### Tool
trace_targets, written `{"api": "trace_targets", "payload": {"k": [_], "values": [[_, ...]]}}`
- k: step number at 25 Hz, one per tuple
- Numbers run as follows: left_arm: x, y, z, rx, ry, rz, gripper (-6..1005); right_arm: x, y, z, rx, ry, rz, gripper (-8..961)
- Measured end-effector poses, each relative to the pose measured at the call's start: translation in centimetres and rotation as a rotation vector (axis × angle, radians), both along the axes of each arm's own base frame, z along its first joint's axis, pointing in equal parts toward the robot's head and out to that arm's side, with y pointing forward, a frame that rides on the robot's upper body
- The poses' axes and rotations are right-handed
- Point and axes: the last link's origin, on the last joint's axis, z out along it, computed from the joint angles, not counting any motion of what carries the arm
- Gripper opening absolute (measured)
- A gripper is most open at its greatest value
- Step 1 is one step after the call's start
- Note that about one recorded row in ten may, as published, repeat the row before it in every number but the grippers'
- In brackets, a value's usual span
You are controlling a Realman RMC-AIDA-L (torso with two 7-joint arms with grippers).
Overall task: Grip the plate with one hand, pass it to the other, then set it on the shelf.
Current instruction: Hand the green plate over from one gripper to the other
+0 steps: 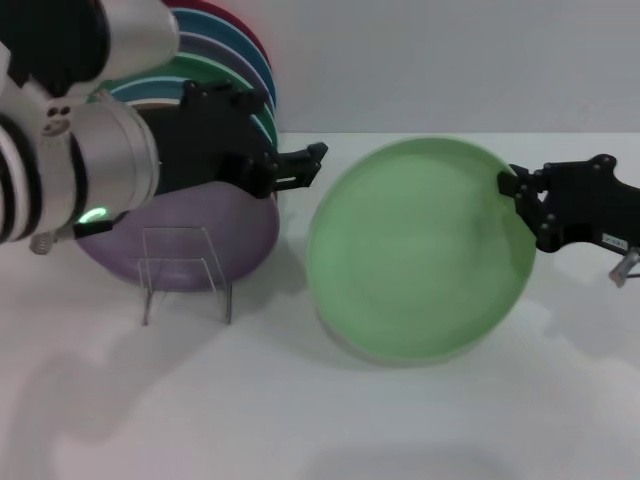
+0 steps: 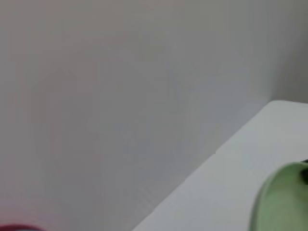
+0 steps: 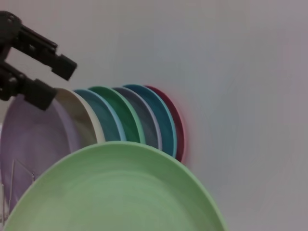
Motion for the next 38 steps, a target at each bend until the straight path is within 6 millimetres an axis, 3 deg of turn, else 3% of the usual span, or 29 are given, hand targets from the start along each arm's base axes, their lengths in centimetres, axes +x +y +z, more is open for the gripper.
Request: {"api": "trace_targets", "payload": {"k": [5, 18, 34, 38], "values": [[0.6, -0.2, -0.2, -0.052, 0.012, -0.13, 782, -0.2, 0.3, -0.3, -0.004, 0.007, 0.032, 23], [-1.1, 0.6, -2.4, -0.149, 0.009, -0.025, 777, -2.5, 0.6, -1.2, -0.054, 0.029, 0.138, 24], [-1.7, 1.0, -1.7, -0.116, 0.016, -0.011, 751, -3.2, 0.5, -1.4, -0.07, 0.042, 0.165, 23], [-1.8, 1.1, -1.7, -0.109, 0.021, -0.018, 644, -3.3, 0.5, -1.4, -0.069, 0.046, 0.165, 23]]}}
